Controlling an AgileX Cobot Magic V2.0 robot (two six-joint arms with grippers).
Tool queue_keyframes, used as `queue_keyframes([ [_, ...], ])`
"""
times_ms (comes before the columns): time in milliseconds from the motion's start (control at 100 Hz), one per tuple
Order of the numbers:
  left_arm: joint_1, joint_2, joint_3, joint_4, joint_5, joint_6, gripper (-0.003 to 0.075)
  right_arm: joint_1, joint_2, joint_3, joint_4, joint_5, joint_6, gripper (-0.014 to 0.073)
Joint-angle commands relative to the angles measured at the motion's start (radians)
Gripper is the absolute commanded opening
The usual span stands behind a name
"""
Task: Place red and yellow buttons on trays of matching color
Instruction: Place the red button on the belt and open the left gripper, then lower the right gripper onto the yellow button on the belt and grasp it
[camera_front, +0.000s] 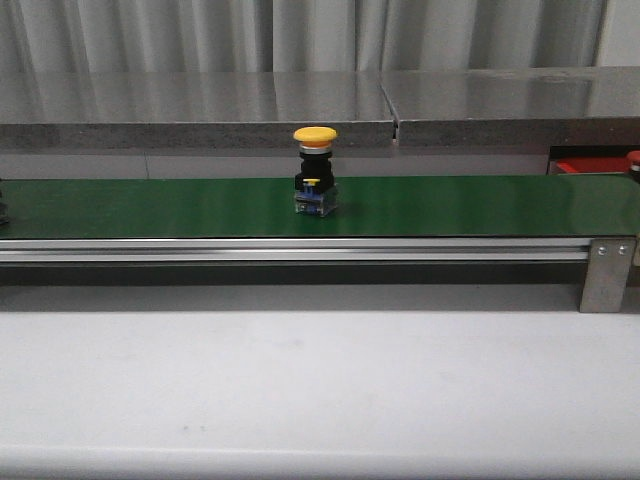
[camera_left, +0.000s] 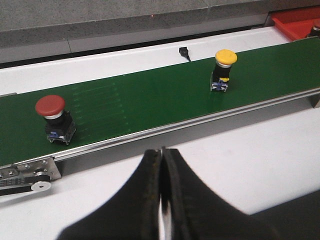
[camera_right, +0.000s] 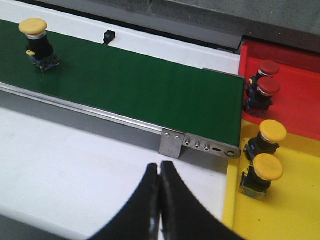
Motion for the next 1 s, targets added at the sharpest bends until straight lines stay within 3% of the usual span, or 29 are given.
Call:
queue_keyframes([
  [0, -0.010, -0.008, -0.023, -0.021, -0.059, 0.000, -0.0020, 0.019, 0.049, -0.058, 0.014, -0.065, -0.006, -0.0117],
  [360, -0.010, -0.010, -0.023, -0.021, -0.049, 0.000, -0.0020, 0.110, 0.372, -0.305, 0.000, -0.047, -0.006, -0.0100],
  [450, -0.010, -0.010, -0.023, -0.021, -0.049, 0.000, -0.0020, 0.115, 0.459, -0.388, 0.007, -0.017, -0.006, 0.0007],
  [620, -0.010, -0.010, -0.023, -0.021, -0.049, 0.000, -0.0020, 0.115, 0.631, -0.531, 0.025, 0.067, -0.006, 0.0416],
  [720, -0.010, -0.010, -0.023, -0.021, -0.049, 0.000, -0.0020, 0.115, 0.712, -0.616, 0.034, 0.118, -0.006, 0.0585],
  [770, -0.010, -0.010, -0.023, -0.021, -0.049, 0.000, -0.0020, 0.115, 0.754, -0.656, 0.041, 0.145, -0.006, 0.0617],
  [990, -0.010, -0.010, -0.023, -0.021, -0.049, 0.000, -0.0020, 0.115, 0.937, -0.840, 0.055, 0.314, -0.011, 0.0603],
])
